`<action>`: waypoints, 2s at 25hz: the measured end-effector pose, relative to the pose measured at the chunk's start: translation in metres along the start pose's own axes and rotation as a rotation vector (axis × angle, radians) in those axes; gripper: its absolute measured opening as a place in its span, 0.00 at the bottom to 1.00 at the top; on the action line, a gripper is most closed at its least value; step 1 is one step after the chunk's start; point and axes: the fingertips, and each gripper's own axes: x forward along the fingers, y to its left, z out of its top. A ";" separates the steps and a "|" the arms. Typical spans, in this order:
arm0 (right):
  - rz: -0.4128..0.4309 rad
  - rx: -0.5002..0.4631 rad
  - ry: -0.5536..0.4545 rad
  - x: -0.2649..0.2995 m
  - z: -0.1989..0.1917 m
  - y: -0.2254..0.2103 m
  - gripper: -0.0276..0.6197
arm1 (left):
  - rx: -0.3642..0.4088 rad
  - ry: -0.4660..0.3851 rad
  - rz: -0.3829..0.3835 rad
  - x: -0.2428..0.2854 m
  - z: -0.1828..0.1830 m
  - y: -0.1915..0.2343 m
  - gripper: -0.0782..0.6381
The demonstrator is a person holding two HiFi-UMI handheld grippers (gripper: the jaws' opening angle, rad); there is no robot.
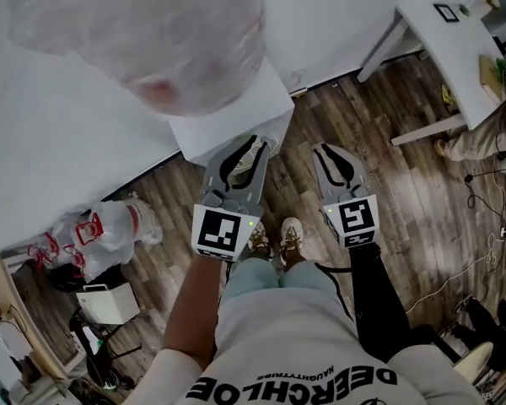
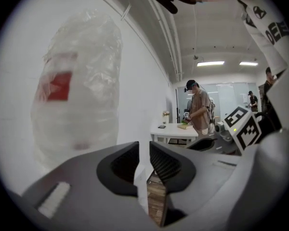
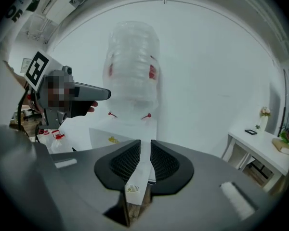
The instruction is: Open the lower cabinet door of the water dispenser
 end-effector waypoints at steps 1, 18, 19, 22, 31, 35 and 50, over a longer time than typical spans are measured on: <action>-0.008 0.001 0.011 0.001 -0.008 0.000 0.12 | -0.005 0.005 -0.017 0.005 -0.006 -0.002 0.21; 0.221 0.049 0.186 0.083 -0.207 -0.023 0.12 | -0.070 0.220 0.000 0.104 -0.169 -0.047 0.21; 0.236 0.051 0.191 0.089 -0.218 -0.026 0.12 | -0.080 0.232 0.014 0.110 -0.179 -0.047 0.21; 0.282 0.048 0.204 0.108 -0.250 -0.030 0.12 | -0.095 0.245 0.049 0.130 -0.202 -0.048 0.21; 0.423 -0.041 0.245 0.164 -0.314 -0.029 0.12 | -0.126 0.288 0.090 0.166 -0.263 -0.048 0.21; 0.473 -0.079 0.266 0.181 -0.342 -0.024 0.12 | -0.136 0.302 0.082 0.175 -0.284 -0.053 0.21; 0.599 -0.226 0.370 0.259 -0.443 0.000 0.18 | -0.133 0.346 0.062 0.197 -0.345 -0.047 0.21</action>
